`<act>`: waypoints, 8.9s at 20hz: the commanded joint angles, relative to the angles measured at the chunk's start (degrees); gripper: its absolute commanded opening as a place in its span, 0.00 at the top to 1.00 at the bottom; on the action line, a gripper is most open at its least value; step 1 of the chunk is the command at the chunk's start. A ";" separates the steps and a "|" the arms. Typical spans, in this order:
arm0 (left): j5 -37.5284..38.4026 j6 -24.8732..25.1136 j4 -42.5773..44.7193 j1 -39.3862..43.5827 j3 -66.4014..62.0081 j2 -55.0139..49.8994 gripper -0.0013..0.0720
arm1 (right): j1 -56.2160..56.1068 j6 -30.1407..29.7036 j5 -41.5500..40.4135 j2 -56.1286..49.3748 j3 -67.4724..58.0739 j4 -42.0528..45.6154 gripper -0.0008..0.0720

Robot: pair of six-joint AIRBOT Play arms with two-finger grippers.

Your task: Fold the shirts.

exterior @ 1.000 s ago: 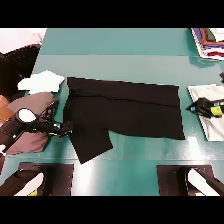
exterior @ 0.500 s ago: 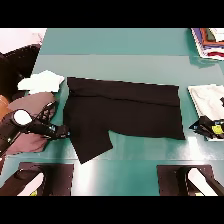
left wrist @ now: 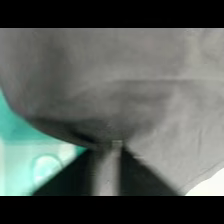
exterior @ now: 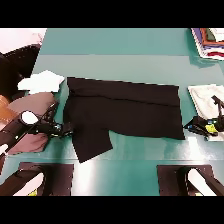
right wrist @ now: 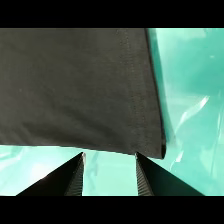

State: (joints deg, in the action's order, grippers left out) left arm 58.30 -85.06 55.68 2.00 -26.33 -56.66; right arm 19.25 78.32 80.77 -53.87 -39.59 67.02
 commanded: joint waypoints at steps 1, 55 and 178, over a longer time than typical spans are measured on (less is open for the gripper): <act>0.94 4.28 -5.86 -0.02 -1.38 -0.59 0.95 | 0.79 0.07 1.25 0.04 0.04 0.68 0.49; 10.36 -1.44 12.81 0.07 -42.10 -18.45 0.52 | -7.56 -2.40 3.72 -29.46 -37.18 -4.39 0.40; -1.31 0.07 11.85 20.63 -59.08 -13.68 0.95 | 14.19 0.74 -6.34 -22.16 -60.89 -15.45 0.97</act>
State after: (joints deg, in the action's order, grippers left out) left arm 57.17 -85.41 67.26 22.61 -85.41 -70.32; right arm 31.97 78.98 70.74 -78.11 -98.54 51.09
